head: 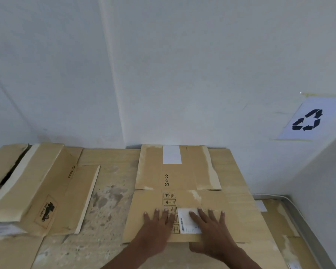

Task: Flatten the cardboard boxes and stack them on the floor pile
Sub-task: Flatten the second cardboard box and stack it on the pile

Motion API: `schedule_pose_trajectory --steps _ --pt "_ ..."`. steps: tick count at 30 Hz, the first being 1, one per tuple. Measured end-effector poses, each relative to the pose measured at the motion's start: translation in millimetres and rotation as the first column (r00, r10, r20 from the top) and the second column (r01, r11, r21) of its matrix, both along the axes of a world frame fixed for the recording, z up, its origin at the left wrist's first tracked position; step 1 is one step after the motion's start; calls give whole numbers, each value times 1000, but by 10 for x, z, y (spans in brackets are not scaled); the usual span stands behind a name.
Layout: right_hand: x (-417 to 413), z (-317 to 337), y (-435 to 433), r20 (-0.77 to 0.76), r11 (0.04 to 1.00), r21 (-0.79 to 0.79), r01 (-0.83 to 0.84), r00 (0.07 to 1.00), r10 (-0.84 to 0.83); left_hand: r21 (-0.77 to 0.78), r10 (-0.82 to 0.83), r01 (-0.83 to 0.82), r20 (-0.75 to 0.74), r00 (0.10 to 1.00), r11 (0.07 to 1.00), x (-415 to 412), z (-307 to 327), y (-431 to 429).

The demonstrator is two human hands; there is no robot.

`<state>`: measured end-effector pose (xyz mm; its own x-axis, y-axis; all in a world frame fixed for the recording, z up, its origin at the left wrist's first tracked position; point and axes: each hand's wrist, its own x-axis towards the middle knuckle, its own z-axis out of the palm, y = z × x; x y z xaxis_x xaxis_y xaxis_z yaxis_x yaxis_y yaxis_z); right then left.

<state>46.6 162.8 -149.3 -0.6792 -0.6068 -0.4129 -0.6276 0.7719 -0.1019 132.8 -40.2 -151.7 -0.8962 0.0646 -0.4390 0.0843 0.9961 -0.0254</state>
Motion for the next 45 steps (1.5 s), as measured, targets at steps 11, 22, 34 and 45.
schedule_pose_trajectory --steps 11,22,34,45 --pt "-143 414 68 -4 997 -39 66 998 -66 45 68 -66 -63 996 997 -71 444 -42" --pt "-486 611 808 -11 993 -42 -112 994 112 10 116 -115 -75 990 993 -226 673 626" --pt "-1085 684 2774 -14 985 -98 -140 990 139 45 231 -227 -104 968 973 -584 859 2633" --pt "-1170 762 3903 -120 994 -102 -37 992 25 53 127 -120 -168 978 991 -766 891 3521"
